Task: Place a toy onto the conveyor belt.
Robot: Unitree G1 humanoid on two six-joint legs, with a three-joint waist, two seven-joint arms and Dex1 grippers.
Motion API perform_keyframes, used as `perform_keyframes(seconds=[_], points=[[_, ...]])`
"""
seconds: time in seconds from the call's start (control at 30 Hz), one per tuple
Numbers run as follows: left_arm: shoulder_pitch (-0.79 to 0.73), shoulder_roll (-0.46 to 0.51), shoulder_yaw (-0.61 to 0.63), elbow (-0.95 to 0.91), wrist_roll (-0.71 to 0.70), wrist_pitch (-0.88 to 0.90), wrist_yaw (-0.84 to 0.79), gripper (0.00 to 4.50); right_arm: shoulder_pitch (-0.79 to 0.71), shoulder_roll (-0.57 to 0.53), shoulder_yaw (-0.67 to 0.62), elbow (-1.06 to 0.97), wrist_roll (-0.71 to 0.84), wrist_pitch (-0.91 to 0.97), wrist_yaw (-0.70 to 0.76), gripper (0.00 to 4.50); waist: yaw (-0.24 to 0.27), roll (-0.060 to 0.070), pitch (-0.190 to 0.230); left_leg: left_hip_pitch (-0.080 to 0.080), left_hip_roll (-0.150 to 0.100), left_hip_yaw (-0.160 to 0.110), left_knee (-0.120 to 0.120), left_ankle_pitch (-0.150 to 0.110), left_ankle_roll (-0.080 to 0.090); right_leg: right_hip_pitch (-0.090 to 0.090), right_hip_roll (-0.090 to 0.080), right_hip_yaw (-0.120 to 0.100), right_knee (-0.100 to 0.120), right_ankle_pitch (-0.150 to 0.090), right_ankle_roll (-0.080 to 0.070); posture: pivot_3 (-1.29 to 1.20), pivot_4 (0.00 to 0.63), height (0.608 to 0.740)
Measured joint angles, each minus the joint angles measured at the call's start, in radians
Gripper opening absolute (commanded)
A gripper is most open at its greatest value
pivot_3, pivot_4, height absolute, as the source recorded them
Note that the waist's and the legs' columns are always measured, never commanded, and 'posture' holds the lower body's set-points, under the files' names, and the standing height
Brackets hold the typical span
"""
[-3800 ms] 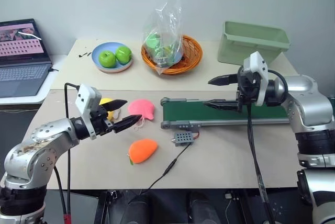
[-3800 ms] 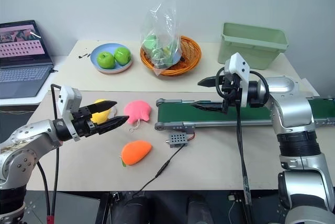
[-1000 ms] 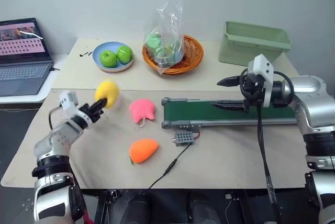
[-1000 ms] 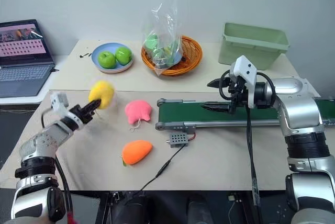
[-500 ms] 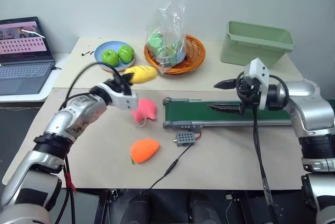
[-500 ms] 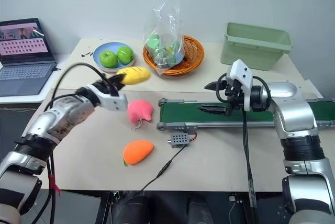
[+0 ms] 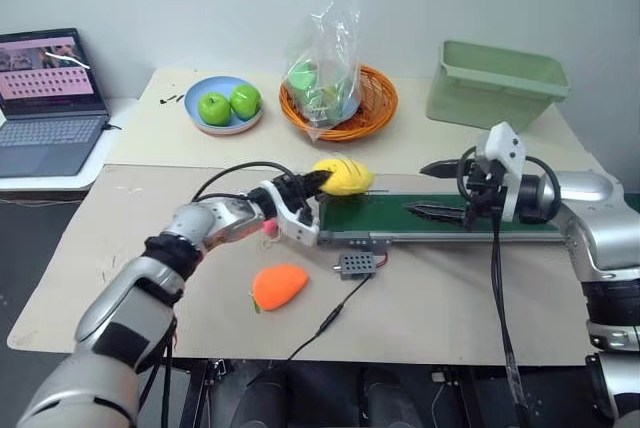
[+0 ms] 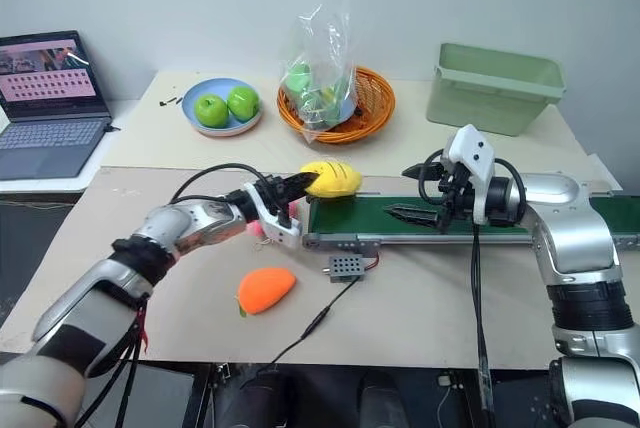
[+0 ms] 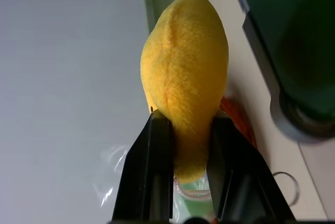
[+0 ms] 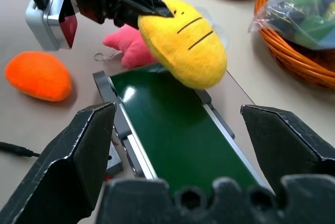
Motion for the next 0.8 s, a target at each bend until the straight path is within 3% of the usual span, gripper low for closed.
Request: perform_keyframes(seconds=[0.23, 0.5, 0.63, 0.8], points=[[-0.019, -0.066, -0.04, 0.081, 0.001, -0.042, 0.008, 0.88, 0.035, -0.007, -0.019, -0.041, 0.017, 0.015, -0.038, 4.5, 0.0, 0.0, 0.0, 0.0, 0.0, 0.0, 0.001, 0.0, 0.0, 0.0, 0.0, 0.0, 0.0, 0.0, 0.0, 0.0, 0.15, 0.74], [-0.019, -0.074, -0.055, 0.092, -0.004, -0.083, 0.004, 0.88, 0.042, -0.013, -0.028, -0.05, 0.03, 0.022, -0.052, 4.5, 0.0, 0.0, 0.0, 0.0, 0.0, 0.0, 0.001, 0.0, 0.0, 0.0, 0.0, 0.0, 0.0, 0.0, 0.0, 0.0, 0.15, 0.74], [-0.019, -0.081, -0.055, 0.129, -0.041, -0.121, -0.042, 1.82, 0.042, -0.013, -0.028, -0.05, 0.031, 0.022, -0.061, 4.5, 0.0, 0.0, 0.0, 0.0, 0.0, 0.0, 0.001, 0.0, 0.0, 0.0, 0.0, 0.0, 0.0, 0.0, 0.0, 0.0, 0.15, 0.74], [-0.053, -0.086, -0.032, 0.136, -0.143, -0.171, -0.174, 3.7, 0.026, -0.013, -0.027, -0.04, 0.03, 0.022, -0.06, 4.5, -0.002, 0.0, 0.0, 0.001, 0.0, 0.0, 0.002, 0.0, 0.0, 0.001, 0.0, 0.0, 0.0, 0.0, 0.0, 0.0, 0.15, 0.74]])
